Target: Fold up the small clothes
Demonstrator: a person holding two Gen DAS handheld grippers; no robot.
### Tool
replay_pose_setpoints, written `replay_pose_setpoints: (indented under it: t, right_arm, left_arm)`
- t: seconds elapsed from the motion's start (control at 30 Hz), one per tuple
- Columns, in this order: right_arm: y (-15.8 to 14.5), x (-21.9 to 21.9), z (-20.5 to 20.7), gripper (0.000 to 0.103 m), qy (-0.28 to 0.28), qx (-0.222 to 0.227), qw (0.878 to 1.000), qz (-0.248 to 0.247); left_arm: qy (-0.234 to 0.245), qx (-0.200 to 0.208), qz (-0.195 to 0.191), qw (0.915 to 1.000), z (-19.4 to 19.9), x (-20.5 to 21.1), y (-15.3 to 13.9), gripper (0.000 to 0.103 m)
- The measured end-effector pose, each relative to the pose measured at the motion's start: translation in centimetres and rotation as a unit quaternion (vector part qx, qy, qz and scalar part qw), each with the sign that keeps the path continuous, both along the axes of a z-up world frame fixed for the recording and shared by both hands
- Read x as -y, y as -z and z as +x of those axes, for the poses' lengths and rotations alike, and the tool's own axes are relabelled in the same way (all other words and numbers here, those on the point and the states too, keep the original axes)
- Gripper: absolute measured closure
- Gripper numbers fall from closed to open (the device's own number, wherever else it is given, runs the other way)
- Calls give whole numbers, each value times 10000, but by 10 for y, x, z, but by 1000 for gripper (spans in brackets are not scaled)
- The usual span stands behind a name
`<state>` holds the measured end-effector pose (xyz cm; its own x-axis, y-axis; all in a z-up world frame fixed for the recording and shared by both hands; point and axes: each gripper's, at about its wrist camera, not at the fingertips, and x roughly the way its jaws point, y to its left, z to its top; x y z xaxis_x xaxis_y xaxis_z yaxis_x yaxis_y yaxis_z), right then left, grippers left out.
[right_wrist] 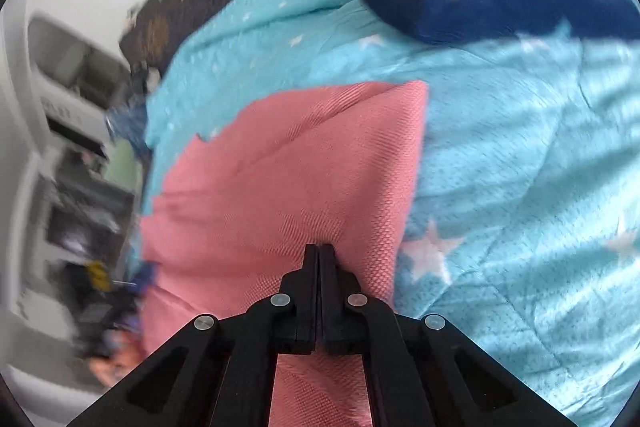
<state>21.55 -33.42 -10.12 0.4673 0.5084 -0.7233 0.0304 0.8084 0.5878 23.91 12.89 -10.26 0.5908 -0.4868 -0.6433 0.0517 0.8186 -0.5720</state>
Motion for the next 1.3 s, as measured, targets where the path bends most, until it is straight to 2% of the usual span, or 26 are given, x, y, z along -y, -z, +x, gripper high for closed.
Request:
replay_pose_setpoints:
  t: [0.03, 0.1, 0.17, 0.2, 0.23, 0.3, 0.33, 0.43, 0.5, 0.53, 0.57, 0.63, 0.67, 0.73, 0.83, 0.97, 1.07, 1.17, 1.3]
  right_arm:
    - [-7, -2, -4, 102, 57, 17, 9999, -146]
    - [-23, -12, -15, 97, -22, 194, 9995, -250]
    - [-32, -32, -25, 93, -571, 412, 9969, -341]
    - [-27, -37, -25, 92, -653, 252, 9960, -557]
    - [-14, -39, -25, 97, -613, -105, 9943, -870]
    - [-14, -32, -37, 97, -422, -82, 9961, -766]
    - [-21, -29, -47, 94, -339, -55, 9965, -765]
    - [-45, -31, -82, 91, -416, 173, 9923, -1151]
    - [-57, -35, -106, 89, -623, 347, 9875, -1404]
    - [-63, -39, -128, 85, -803, 492, 9838, -1528]
    - [-67, -37, -144, 82, -913, 553, 9817, -1577]
    - [-69, -45, -176, 64, -1161, 614, 9795, -1530]
    - [-69, -48, -186, 62, -1238, 606, 9797, -1454]
    - [-64, -45, -213, 62, -1365, 552, 9807, -1286]
    - [-57, -51, -234, 62, -1356, 494, 9803, -1348]
    - [-50, -50, -254, 61, -1252, 400, 9834, -1251]
    - [-45, -47, -268, 58, -1204, 331, 9841, -1262]
    - [-38, -42, -282, 56, -1139, 197, 9857, -1226]
    - [-27, -30, -304, 55, -1046, -39, 9912, -817]
  left_arm:
    - [-33, -1, 47, 10000, -3, -2, -4, 80]
    - [-6, 216, 407, 9989, -9, -1, -13, 77]
    - [222, 181, 720, 9970, -7, 8, -9, 77]
    - [337, 160, 848, 9957, -7, 10, -6, 77]
    - [336, 179, 930, 9949, -8, 11, -7, 77]
    - [289, 94, 1055, 9940, -15, 9, -15, 76]
    - [282, 119, 1110, 9934, -21, 10, -21, 76]
    - [443, 489, 1313, 9892, -59, 0, -43, 60]
    - [463, 733, 1433, 9859, -88, -7, -57, 36]
    - [441, 819, 1460, 9849, -99, -12, -61, 33]
    - [422, 889, 1478, 9841, -112, -17, -64, 32]
    - [426, 894, 1486, 9839, -131, -28, -64, 31]
    - [438, 845, 1488, 9843, -139, -33, -61, 31]
    - [494, 685, 1525, 9847, -152, -43, -53, 31]
    - [435, 472, 1477, 9870, -168, -54, -43, 31]
    - [415, 438, 1229, 9906, -196, -66, -39, 31]
    - [501, 423, 1235, 9902, -218, -66, -38, 31]
    - [714, 76, 1217, 9900, -234, -61, -26, 31]
    - [913, -356, 947, 9907, -260, -62, -6, 32]
